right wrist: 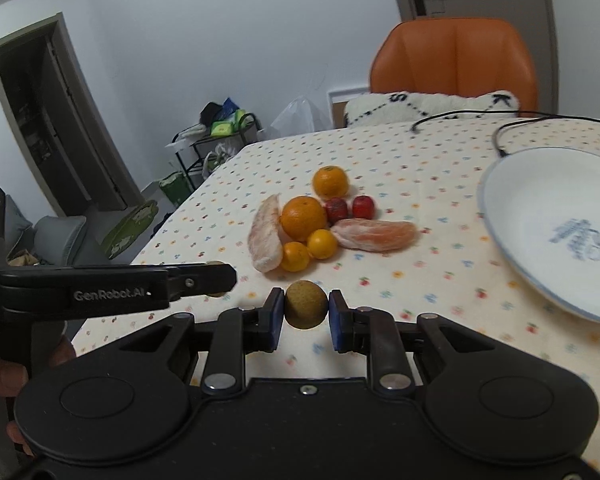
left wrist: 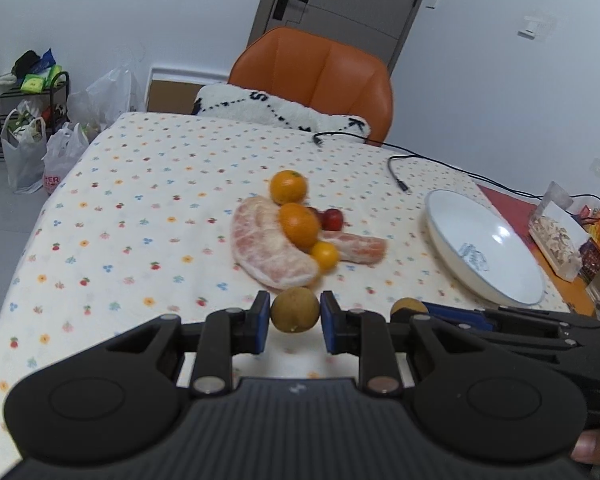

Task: Organize fruits
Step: 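Carry both brown fruits over the white plate and open both tools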

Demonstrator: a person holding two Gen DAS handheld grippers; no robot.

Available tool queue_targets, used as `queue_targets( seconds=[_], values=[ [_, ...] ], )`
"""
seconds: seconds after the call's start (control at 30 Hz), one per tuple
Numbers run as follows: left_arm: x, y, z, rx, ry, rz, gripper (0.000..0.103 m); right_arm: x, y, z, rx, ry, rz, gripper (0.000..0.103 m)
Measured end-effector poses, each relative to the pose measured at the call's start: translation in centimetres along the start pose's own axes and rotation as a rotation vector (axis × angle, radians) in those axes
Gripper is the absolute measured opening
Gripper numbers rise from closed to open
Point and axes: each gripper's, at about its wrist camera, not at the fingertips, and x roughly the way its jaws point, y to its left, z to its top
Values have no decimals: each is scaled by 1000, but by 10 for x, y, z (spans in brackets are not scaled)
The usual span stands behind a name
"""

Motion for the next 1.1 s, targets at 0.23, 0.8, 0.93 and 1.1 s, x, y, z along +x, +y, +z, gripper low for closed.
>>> queue_targets(
  seconds=[0.23, 0.8, 0.93, 1.1],
  values=[
    [-16, -33, -7, 21, -17, -44, 25, -41, -21, -12, 43, -39, -41, 22],
    [-25, -107, -11, 86, -53, -106, 25, -106, -69, -30, 103, -122, -112, 22],
    [-23, -123, -11, 109, -59, -114, 25, -114, -79, -33, 119, -133, -127, 22],
    [-14, -135, -10, 121, -52, -128, 25, -121, -92, -35, 135, -151, -145, 22]
  ],
)
